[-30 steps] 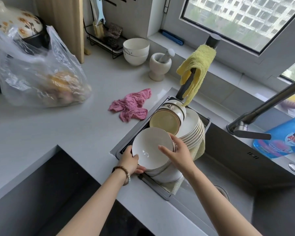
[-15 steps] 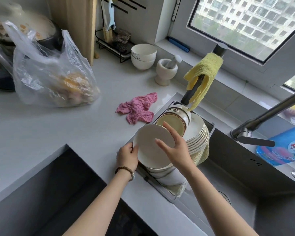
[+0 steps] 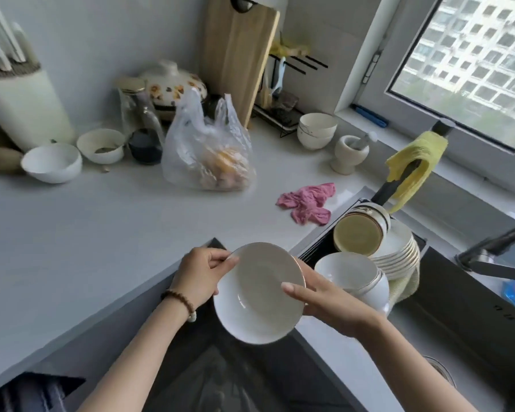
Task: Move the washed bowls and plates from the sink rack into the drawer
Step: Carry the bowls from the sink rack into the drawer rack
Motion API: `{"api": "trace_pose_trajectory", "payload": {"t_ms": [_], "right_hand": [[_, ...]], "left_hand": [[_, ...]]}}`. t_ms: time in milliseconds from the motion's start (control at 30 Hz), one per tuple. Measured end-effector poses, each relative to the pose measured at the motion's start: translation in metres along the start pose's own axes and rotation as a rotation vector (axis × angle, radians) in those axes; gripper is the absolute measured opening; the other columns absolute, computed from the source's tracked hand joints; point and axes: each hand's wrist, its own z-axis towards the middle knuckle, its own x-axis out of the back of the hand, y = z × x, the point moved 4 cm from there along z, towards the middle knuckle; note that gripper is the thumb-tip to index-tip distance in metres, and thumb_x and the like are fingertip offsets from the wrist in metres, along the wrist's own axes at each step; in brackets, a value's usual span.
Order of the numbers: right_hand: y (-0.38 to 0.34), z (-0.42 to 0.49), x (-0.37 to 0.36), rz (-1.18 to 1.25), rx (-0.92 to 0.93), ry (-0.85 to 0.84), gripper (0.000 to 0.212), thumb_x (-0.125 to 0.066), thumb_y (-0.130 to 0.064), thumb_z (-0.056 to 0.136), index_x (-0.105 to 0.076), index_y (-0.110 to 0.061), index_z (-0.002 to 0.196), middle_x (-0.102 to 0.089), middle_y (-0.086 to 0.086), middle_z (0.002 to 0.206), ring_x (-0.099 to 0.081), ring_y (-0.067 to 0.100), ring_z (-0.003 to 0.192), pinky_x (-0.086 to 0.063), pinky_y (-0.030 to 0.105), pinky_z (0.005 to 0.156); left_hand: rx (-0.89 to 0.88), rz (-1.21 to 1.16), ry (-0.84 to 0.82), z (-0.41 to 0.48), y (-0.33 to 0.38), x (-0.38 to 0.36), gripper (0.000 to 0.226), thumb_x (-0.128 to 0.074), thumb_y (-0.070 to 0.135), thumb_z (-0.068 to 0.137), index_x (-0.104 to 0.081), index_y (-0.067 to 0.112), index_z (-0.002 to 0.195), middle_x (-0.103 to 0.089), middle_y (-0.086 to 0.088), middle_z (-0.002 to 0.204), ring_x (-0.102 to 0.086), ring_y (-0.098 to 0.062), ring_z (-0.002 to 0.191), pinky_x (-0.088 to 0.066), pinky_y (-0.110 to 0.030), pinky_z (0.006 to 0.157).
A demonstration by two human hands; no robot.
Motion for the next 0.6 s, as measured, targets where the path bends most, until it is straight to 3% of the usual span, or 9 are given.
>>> {"api": "trace_pose_trajectory", "payload": {"t_ms": [100, 233, 300, 367, 500, 600], "right_hand": [[-0.006, -0.001, -0.055, -0.005, -0.006, -0.139, 0.062, -0.065, -0.035, 0.087, -0.040, -0.037, 0.143, -0.059, -0.004, 0.137, -0.057, 0.016, 0.126, -0.052, 0.035, 0.093], [-0.006, -0.003, -0.142, -0.086, 0.007, -0.312, 0.062, -0.068, -0.041, 0.083, -0.045, -0.037, 0.140, -0.066, 0.000, 0.127, -0.062, 0.017, 0.120, -0.053, 0.038, 0.098], [0.001, -0.006, -0.189, -0.123, -0.010, -0.376, 0.059, -0.069, -0.046, 0.081, -0.049, -0.038, 0.136, -0.069, 0.000, 0.121, -0.065, 0.017, 0.115, -0.052, 0.043, 0.101], [0.011, -0.011, -0.238, -0.153, -0.037, -0.424, 0.064, -0.073, -0.052, 0.074, -0.052, -0.038, 0.133, -0.071, 0.000, 0.118, -0.067, 0.018, 0.111, -0.052, 0.043, 0.100], [0.029, -0.021, -0.345, -0.178, -0.086, -0.520, 0.064, -0.072, -0.054, 0.071, -0.053, -0.038, 0.130, -0.068, -0.004, 0.120, -0.068, 0.016, 0.107, -0.057, 0.036, 0.090], [0.043, -0.032, -0.433, -0.231, -0.123, -0.576, 0.068, -0.076, -0.053, 0.074, -0.051, -0.034, 0.134, -0.068, 0.001, 0.121, -0.069, 0.020, 0.106, -0.058, 0.030, 0.079]], "left_hand": [[0.021, -0.002, 0.091, -0.048, -0.019, 0.050, 0.020, -0.063, 0.031, 0.087, -0.073, 0.017, 0.096, -0.064, 0.017, 0.054, -0.048, 0.000, 0.035, -0.039, -0.012, 0.041], [0.081, 0.032, 0.265, -0.134, -0.062, 0.108, 0.029, -0.061, 0.036, 0.087, -0.068, 0.018, 0.109, -0.073, 0.001, 0.093, -0.059, 0.006, 0.053, -0.043, -0.012, 0.046], [0.109, 0.008, 0.356, -0.190, -0.086, 0.130, 0.033, -0.063, 0.036, 0.086, -0.063, 0.022, 0.116, -0.068, 0.008, 0.105, -0.064, 0.002, 0.082, -0.050, -0.014, 0.063], [0.133, -0.029, 0.418, -0.249, -0.108, 0.148, 0.041, -0.063, 0.037, 0.084, -0.054, 0.027, 0.123, -0.058, 0.018, 0.114, -0.063, -0.001, 0.090, -0.053, -0.023, 0.082], [0.185, -0.183, 0.443, -0.365, -0.149, 0.174, 0.030, -0.059, 0.037, 0.084, -0.063, 0.025, 0.110, -0.065, 0.013, 0.113, -0.062, 0.000, 0.102, -0.047, -0.019, 0.096], [0.230, -0.256, 0.457, -0.439, -0.182, 0.193, 0.034, -0.057, 0.043, 0.080, -0.070, 0.022, 0.104, -0.071, 0.010, 0.106, -0.062, 0.001, 0.105, -0.046, -0.015, 0.094]]}}
